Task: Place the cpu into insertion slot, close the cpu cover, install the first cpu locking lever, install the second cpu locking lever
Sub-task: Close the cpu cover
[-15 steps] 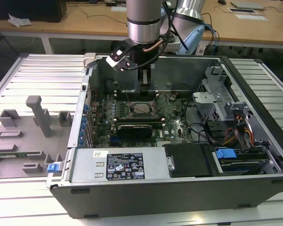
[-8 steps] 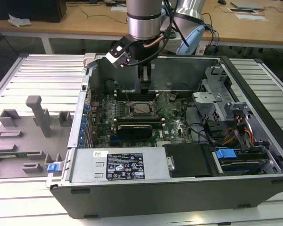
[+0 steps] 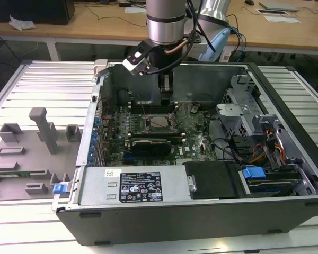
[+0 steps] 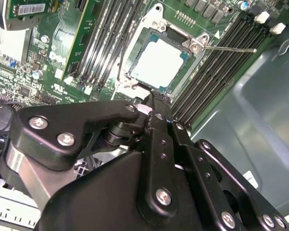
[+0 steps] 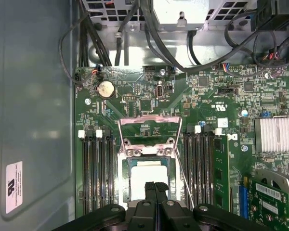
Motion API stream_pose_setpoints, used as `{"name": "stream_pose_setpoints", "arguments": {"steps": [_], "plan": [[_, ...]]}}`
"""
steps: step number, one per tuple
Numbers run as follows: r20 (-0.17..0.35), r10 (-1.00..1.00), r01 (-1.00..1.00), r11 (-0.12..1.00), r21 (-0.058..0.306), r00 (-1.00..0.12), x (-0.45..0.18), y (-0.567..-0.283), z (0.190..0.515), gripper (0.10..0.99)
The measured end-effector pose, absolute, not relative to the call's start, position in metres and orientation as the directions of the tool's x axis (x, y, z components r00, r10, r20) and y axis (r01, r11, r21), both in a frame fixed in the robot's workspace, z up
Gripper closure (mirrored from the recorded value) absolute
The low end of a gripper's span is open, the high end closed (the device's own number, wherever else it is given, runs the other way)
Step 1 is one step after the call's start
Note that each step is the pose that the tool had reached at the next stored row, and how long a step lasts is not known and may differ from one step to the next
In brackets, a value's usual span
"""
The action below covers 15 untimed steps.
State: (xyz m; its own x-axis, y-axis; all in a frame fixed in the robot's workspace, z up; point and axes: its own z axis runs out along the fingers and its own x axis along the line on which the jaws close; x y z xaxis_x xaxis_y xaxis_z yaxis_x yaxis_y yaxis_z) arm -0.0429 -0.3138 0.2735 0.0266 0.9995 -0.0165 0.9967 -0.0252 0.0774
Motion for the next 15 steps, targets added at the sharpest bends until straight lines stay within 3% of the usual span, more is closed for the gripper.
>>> {"name": "stream_pose_setpoints", "arguments": {"steps": [15], "plan": [[-0.016, 1.0, 0.997, -0.025, 0.076, 0.027, -0.013, -0.315, 0.273, 0.98]]}}
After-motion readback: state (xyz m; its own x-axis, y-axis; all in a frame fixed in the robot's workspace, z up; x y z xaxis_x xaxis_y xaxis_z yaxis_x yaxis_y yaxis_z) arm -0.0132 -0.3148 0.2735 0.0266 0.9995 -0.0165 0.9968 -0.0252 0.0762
